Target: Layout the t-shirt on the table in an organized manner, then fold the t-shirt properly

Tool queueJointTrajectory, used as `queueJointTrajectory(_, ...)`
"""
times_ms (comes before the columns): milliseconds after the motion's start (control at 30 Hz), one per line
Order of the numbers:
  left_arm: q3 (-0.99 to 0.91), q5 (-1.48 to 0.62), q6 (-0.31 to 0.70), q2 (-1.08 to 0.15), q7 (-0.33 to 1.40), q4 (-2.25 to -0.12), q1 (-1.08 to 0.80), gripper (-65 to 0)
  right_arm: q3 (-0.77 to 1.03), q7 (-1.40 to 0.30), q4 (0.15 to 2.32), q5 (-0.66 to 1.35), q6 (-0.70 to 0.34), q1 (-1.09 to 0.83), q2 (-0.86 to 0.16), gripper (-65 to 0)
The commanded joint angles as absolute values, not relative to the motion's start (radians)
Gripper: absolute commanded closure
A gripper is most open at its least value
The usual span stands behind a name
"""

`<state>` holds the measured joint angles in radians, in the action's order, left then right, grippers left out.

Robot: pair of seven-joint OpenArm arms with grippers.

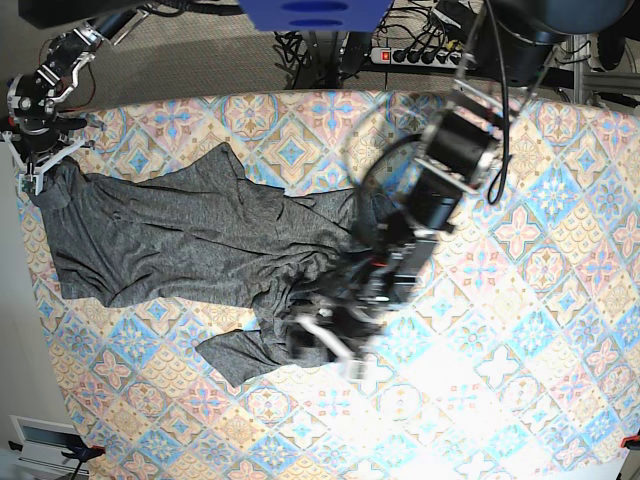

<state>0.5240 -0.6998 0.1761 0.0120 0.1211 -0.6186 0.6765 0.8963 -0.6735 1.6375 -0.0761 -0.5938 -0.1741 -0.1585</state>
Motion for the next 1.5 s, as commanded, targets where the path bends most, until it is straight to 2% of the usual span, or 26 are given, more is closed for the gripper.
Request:
queueJointTrajectory(0, 0.490, -0.719, 0.188, 0.016, 0.091, -0.634, 0.713, -42.8, 0.901, -0.653, 1.652, -0.070, -0.588, -0.170, -0.177, 0.0)
queueJointTrajectory(200, 0.343, -0.720, 0.194, 0.005, 0.091, -0.633, 0.697, -42.8, 0.900, -0.653, 1.655, -0.070, -0.588, -0.170, -0.177, 0.0)
queueJointTrajectory(333, 0.343, -0.700, 0.194, 0.008, 0.093, -0.615, 0.699, -42.8, 0.898, -0.653, 1.655, -0.070, -0.588, -0.170, -0.177, 0.0)
queueJointTrajectory(433, 0.335, -0.671, 0.197, 0.016, 0.088, -0.526, 0.704, -42.8, 0.898, -0.653, 1.656, -0.070, -0.588, -0.170, -0.177, 0.0)
queueJointTrajectory(533, 0.337, -0.671, 0.199, 0.045, -0.001, -0.414, 0.722, -42.8, 0.898, -0.653, 1.656, -0.070, -0.588, -0.170, -0.177, 0.0)
queueJointTrajectory(633, 0.340, -0.671, 0.252, 0.065, -0.044, -0.326, 0.730, -42.8, 0.898, -0.653, 1.656, -0.070, -0.588, -0.170, -0.177, 0.0)
queueJointTrajectory(800, 0.337, -0.671, 0.321, 0.096, -0.048, -0.308, 0.730, -42.8, 0.898, -0.653, 1.656, -0.070, -0.588, -0.170, -0.176, 0.0)
queueJointTrajectory(1000, 0.341, -0.662, 0.321, 0.157, -0.050, -0.277, 0.763, -42.8, 0.897, -0.653, 1.656, -0.070, -0.588, -0.170, -0.176, 0.0)
queueJointTrajectory(1167, 0.341, -0.662, 0.321, 0.157, -0.117, -0.228, 0.766, -42.8, 0.897, -0.654, 1.658, -0.070, -0.588, -0.171, -0.176, 0.0)
queueJointTrajectory(1467, 0.343, -0.662, 0.321, 0.157, -0.127, -0.185, 0.757, -42.3, 0.897, -0.654, 1.658, -0.070, -0.588, -0.189, -0.176, 0.0)
